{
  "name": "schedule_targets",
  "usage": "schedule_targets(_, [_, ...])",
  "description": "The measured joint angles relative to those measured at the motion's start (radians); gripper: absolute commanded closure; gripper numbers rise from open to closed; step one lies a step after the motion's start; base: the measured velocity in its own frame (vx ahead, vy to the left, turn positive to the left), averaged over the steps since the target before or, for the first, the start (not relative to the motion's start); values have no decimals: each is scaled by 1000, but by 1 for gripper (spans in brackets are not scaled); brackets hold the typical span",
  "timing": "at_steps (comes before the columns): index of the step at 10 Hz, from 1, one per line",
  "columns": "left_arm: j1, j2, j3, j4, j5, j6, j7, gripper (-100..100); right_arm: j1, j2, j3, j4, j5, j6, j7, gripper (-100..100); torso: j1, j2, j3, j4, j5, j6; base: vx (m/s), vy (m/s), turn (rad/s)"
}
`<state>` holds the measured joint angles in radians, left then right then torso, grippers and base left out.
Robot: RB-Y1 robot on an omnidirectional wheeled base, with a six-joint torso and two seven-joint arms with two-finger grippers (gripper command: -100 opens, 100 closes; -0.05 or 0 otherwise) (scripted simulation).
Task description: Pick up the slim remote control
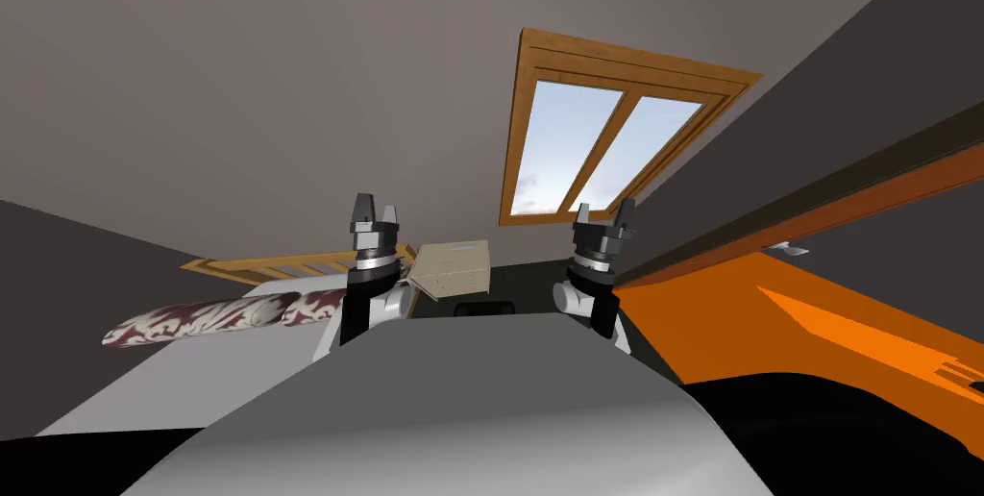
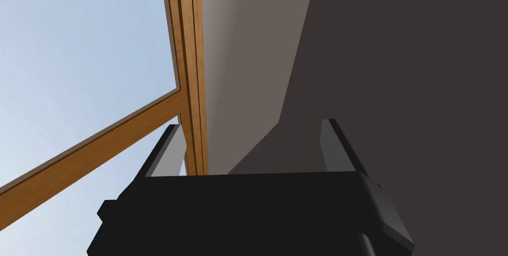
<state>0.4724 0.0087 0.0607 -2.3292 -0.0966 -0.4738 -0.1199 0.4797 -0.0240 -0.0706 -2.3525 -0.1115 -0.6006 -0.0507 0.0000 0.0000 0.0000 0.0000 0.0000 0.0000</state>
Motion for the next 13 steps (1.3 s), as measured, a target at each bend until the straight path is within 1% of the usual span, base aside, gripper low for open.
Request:
schedule_targets(1, [-4, 22, 2, 13, 10, 31, 0, -100, 0, 0, 0, 0, 0, 0, 0, 0, 1, 2, 1, 0, 0, 1, -67, 32, -144])
schedule_targets(3, [2, 49, 11, 54, 28, 49, 4, -100, 0, 0, 0, 0, 0, 0, 0, 0, 2, 4, 2, 1, 0, 0, -57, 17, -141])
schedule_targets(4, [-3, 67, 16, 72, 39, 73, 6, -100, 0, 0, 0, 0, 0, 0, 0, 0, 2, 4, 2, 1, 0, 0, -59, 24, -259])
schedule_targets(5, [0, 81, 15, 108, 48, 87, 5, -100, 0, 0, 0, 0, 0, 0, 0, 0, 2, 4, 2, 1, 1, 0, -59, 33, -273])
schedule_targets(6, [17, 97, 13, 131, 61, 101, 5, -100, 0, 0, 0, 0, 0, 0, 0, 0, 3, 4, 2, 1, 1, 0, -41, 26, -67])
schedule_targets(7, [13, 107, 15, 141, 67, 121, 7, -100, 0, 0, 0, 0, 0, 0, 0, 0, 2, 3, 2, 1, 1, 0, -29, 13, -165])
schedule_targets(8, [-3, 116, 16, 168, 74, 149, 5, -100, 0, 0, 0, 0, 0, 0, 0, 0, 2, 2, 1, 0, 0, 0, -34, 19, -271])
schedule_targets(9, [-10, 135, 22, 207, 89, 173, 6, -100, 0, 0, 0, 0, 0, 0, 0, 0, 2, 2, 1, 0, 1, 0, -29, 20, -111])
schedule_targets(11, [-11, 154, 26, 247, 105, 214, 8, -100, 0, 0, 0, 0, 0, 0, 0, 0, 2, 2, 1, 0, 1, 0, -33, 31, -224])
schedule_targets(12, [-3, 172, 30, 266, 121, 240, 11, -100, 0, 0, 0, 0, 0, 0, 0, 0, 3, 2, 1, 1, 1, 0, -26, 32, -150])
schedule_targets(13, [-10, 188, 39, 289, 133, 263, 17, -100, 0, 0, 0, 0, 0, 0, 0, 0, 3, 1, 1, 0, 1, 0, -21, 29, -252])
